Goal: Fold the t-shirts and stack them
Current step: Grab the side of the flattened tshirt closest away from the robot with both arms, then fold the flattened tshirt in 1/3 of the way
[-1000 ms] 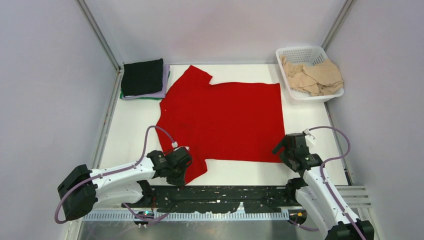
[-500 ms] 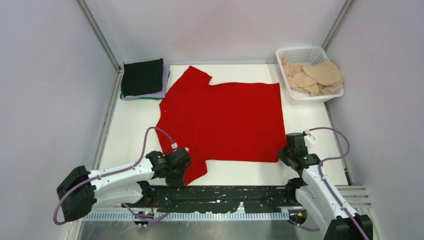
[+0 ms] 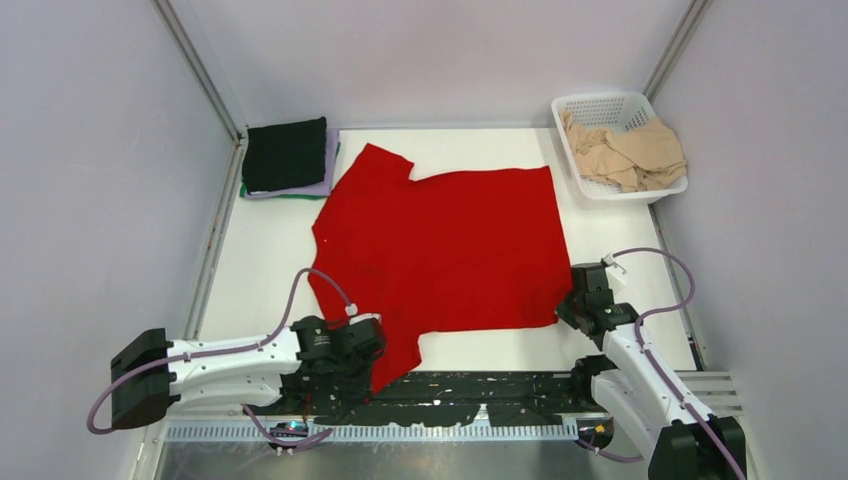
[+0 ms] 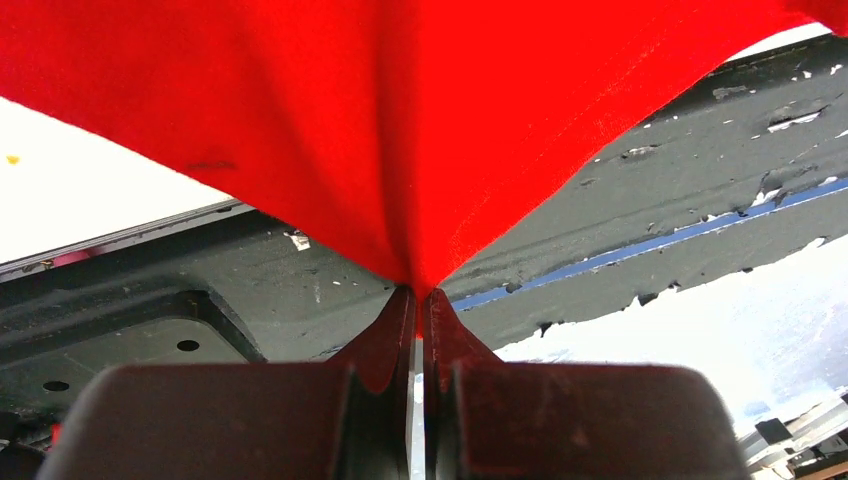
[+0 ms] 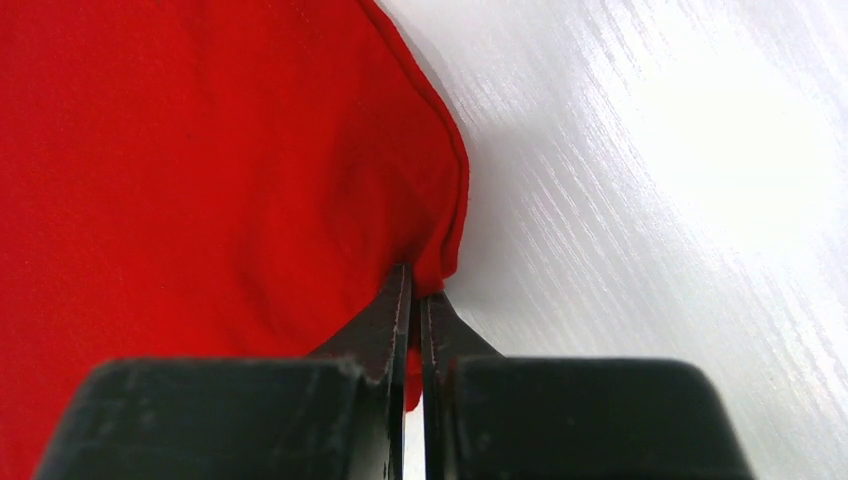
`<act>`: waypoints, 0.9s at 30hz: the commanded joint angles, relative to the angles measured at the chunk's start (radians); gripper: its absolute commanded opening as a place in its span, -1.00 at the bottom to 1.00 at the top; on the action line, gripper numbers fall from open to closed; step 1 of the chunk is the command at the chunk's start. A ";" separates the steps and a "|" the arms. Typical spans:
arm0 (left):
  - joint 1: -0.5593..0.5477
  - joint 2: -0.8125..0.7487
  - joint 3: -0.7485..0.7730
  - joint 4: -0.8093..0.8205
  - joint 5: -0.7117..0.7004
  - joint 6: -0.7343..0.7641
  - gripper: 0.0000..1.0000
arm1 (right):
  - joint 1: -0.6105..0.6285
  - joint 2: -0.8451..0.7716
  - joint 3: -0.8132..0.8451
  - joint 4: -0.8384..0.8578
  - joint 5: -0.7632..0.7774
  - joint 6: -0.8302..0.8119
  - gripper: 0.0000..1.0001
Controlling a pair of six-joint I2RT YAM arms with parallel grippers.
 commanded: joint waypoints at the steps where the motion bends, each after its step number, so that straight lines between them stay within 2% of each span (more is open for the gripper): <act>1: -0.013 -0.008 0.049 -0.009 -0.011 -0.039 -1.00 | -0.004 0.008 0.035 0.011 0.026 -0.049 -0.90; 8: -0.003 0.005 0.204 -0.071 -0.158 0.075 -1.00 | -0.004 0.000 0.067 0.031 -0.032 -0.118 -0.90; 11: 0.038 -0.005 0.242 -0.039 -0.168 0.153 -1.00 | -0.004 0.008 0.090 0.040 -0.059 -0.138 -0.90; 17: 0.236 -0.034 0.292 0.064 -0.108 0.295 -1.00 | -0.005 0.047 0.180 0.033 -0.081 -0.186 -0.90; 27: 0.484 0.082 0.458 0.118 -0.173 0.426 -1.00 | -0.004 0.199 0.311 0.063 -0.087 -0.216 -0.90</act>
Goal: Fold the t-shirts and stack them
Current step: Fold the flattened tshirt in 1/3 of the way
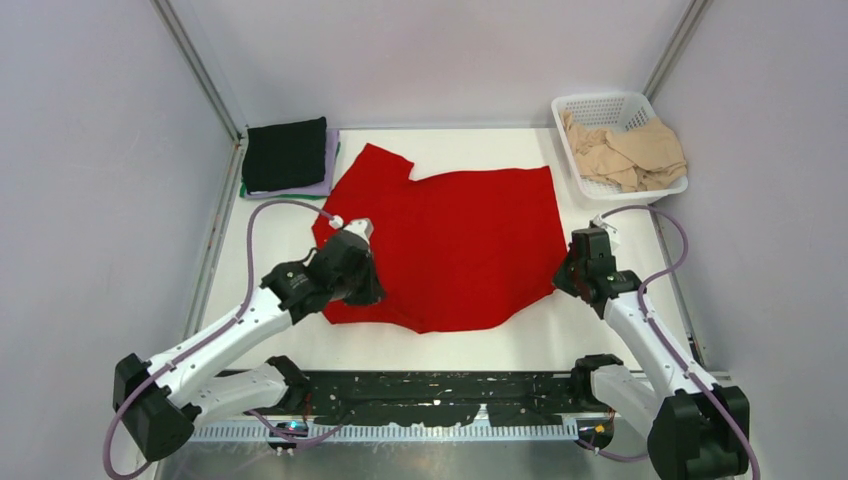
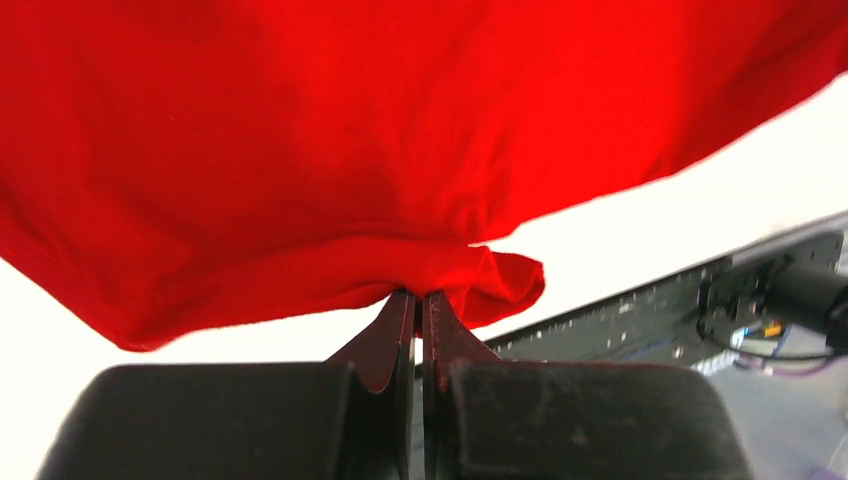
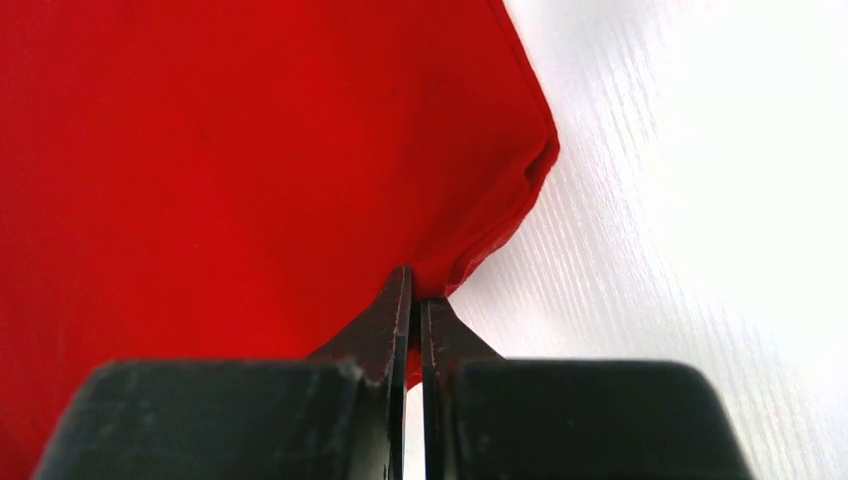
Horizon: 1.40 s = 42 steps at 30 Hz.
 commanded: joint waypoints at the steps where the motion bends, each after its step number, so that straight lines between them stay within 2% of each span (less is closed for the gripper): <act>1: 0.087 0.069 0.097 0.053 -0.042 0.084 -1.00 | -0.005 0.059 0.087 0.044 -0.007 -0.027 -0.90; 6: 0.150 0.150 0.194 0.058 -0.072 0.149 -1.00 | -0.003 0.127 0.158 0.027 0.021 -0.052 -0.90; 15: 0.240 0.231 0.282 0.135 -0.060 0.274 -1.00 | -0.006 0.203 0.245 0.009 0.130 -0.051 -0.89; 30: 0.351 0.439 0.444 0.203 0.020 0.461 -1.00 | -0.027 0.318 0.307 0.053 0.158 -0.023 -0.89; 38: 0.390 0.552 0.512 0.203 0.019 0.475 -1.00 | -0.039 0.362 0.304 0.109 0.167 -0.018 -0.88; 42: 0.409 0.671 0.595 0.172 -0.001 0.484 -1.00 | -0.051 0.417 0.319 0.138 0.165 0.000 -0.76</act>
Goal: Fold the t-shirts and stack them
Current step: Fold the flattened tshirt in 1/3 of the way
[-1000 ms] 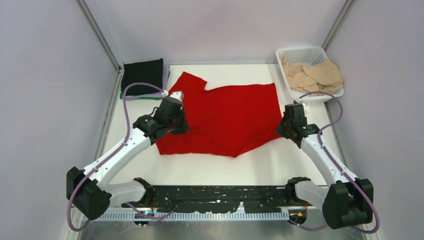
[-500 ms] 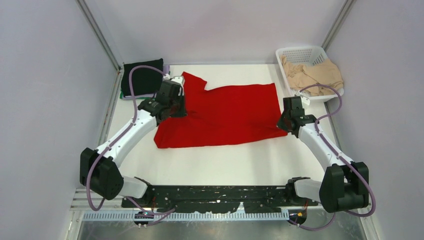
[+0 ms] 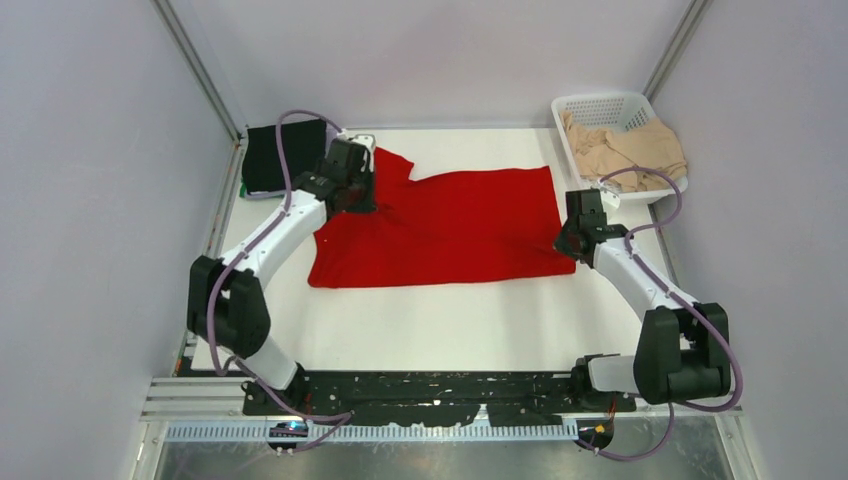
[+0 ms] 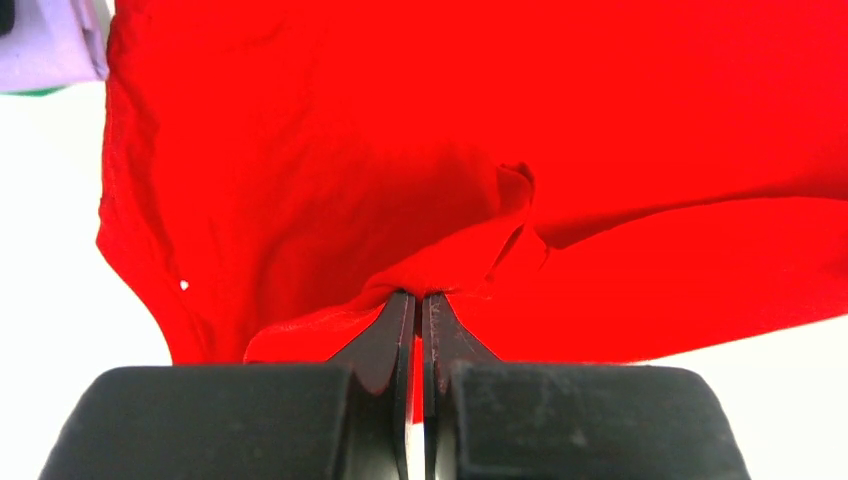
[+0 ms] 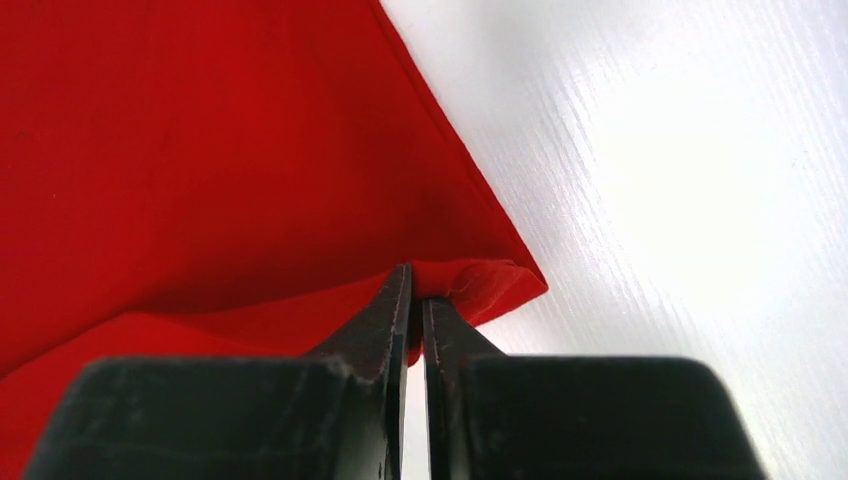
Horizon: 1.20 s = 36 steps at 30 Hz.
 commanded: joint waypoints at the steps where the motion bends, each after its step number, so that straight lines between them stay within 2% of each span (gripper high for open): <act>1: 0.029 0.132 0.134 -0.015 -0.021 0.013 -1.00 | -0.020 0.053 0.052 0.074 0.039 0.042 -0.73; 2: 0.038 0.170 0.174 -0.037 -0.032 -0.008 -0.99 | -0.022 0.074 0.059 0.086 0.052 0.055 -0.59; 3: 0.048 0.205 0.198 -0.043 -0.040 -0.025 -0.83 | -0.032 0.085 0.064 0.091 0.059 0.065 -0.45; 4: 0.059 0.241 0.227 -0.049 -0.043 -0.041 -0.50 | -0.036 0.106 0.075 0.101 0.072 0.080 -0.24; 5: 0.072 0.275 0.261 -0.069 -0.040 -0.057 -0.12 | -0.046 0.126 0.084 0.104 0.072 0.086 -0.16; 8: 0.101 0.369 0.402 -0.181 -0.026 -0.100 0.70 | -0.059 0.144 0.121 0.110 0.048 0.096 0.33; 9: 0.105 0.383 0.432 -0.197 -0.023 -0.106 0.95 | -0.060 0.139 0.125 0.110 0.041 0.097 0.43; 10: 0.106 0.387 0.445 -0.205 -0.024 -0.111 0.99 | -0.061 0.133 0.127 0.110 0.040 0.095 0.60; 12: 0.107 0.357 0.433 -0.201 0.002 -0.115 0.99 | -0.061 0.107 0.117 0.109 0.036 0.087 0.78; 16: 0.105 0.222 0.251 -0.108 0.097 -0.143 0.99 | -0.058 0.018 0.049 0.116 0.005 0.053 0.96; 20: 0.099 0.077 -0.031 0.083 0.240 -0.201 0.99 | -0.008 -0.071 -0.035 0.155 -0.105 0.002 0.91; 22: 0.096 0.053 -0.125 0.170 0.300 -0.237 0.99 | 0.048 -0.051 -0.061 0.192 -0.153 -0.016 0.91; 29: 0.094 0.114 -0.210 0.186 0.325 -0.290 0.99 | 0.227 0.173 0.034 0.197 -0.246 -0.052 0.91; 36: 0.094 0.101 -0.374 0.261 0.346 -0.323 0.99 | 0.250 0.279 0.033 0.129 -0.253 -0.077 0.91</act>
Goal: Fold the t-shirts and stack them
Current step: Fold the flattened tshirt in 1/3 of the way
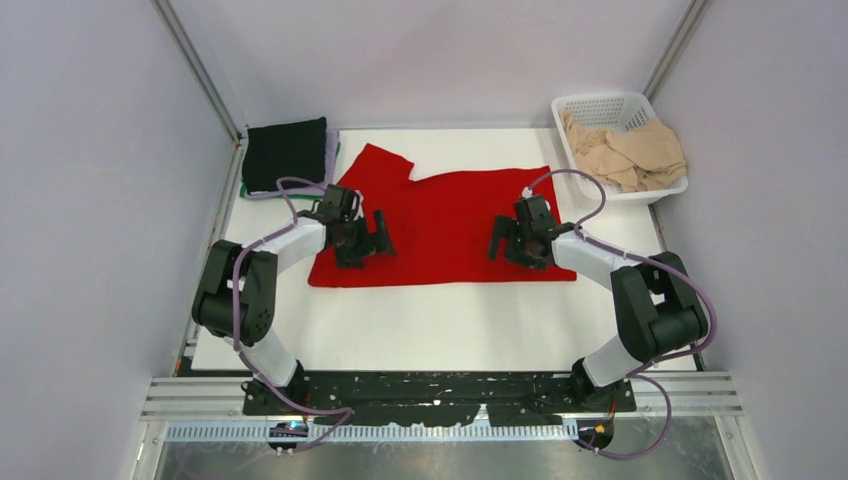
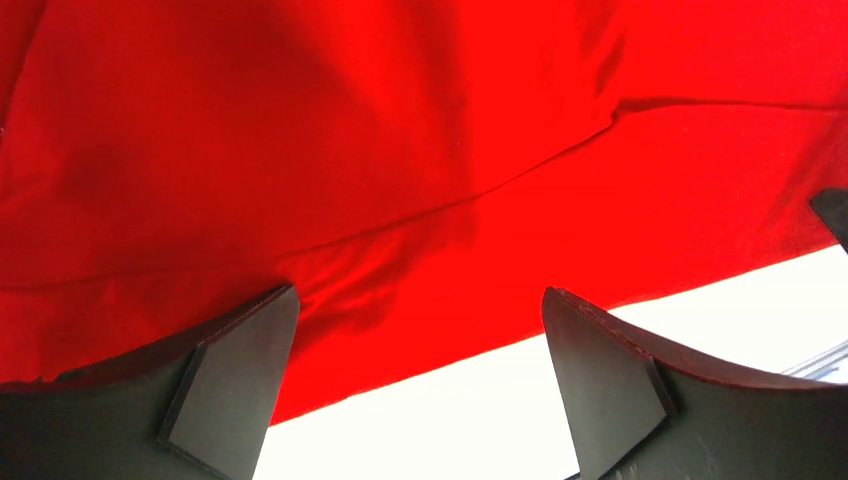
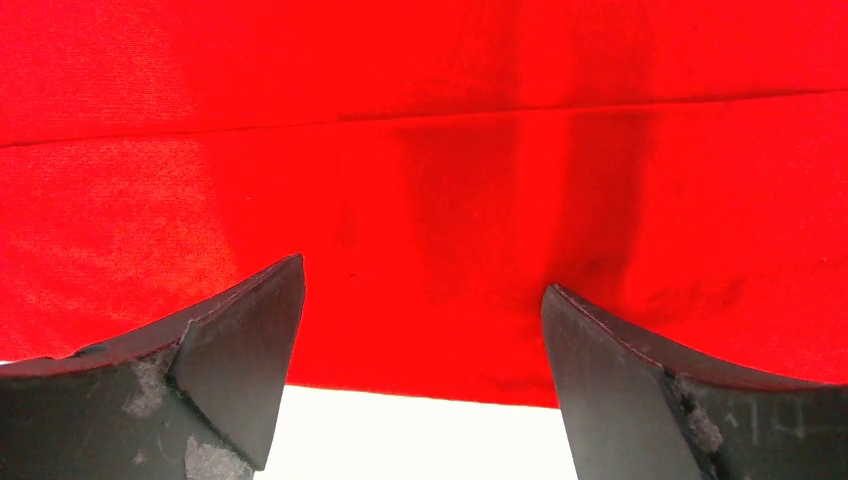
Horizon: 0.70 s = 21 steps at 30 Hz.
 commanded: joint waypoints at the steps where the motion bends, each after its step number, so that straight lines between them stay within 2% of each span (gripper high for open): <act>1: -0.002 -0.014 -0.091 0.094 0.040 -0.037 0.99 | 0.004 0.030 0.015 -0.054 -0.003 -0.036 0.91; 7: -0.017 -0.054 -0.186 0.102 0.053 -0.057 0.99 | 0.014 -0.065 -0.062 -0.153 0.026 -0.063 0.91; 13: -0.067 -0.193 -0.341 0.045 0.025 -0.106 0.99 | 0.035 -0.176 -0.141 -0.249 -0.006 -0.075 0.91; 21: -0.168 -0.452 -0.485 -0.086 -0.075 -0.188 0.99 | 0.094 -0.292 -0.203 -0.406 -0.014 -0.044 0.91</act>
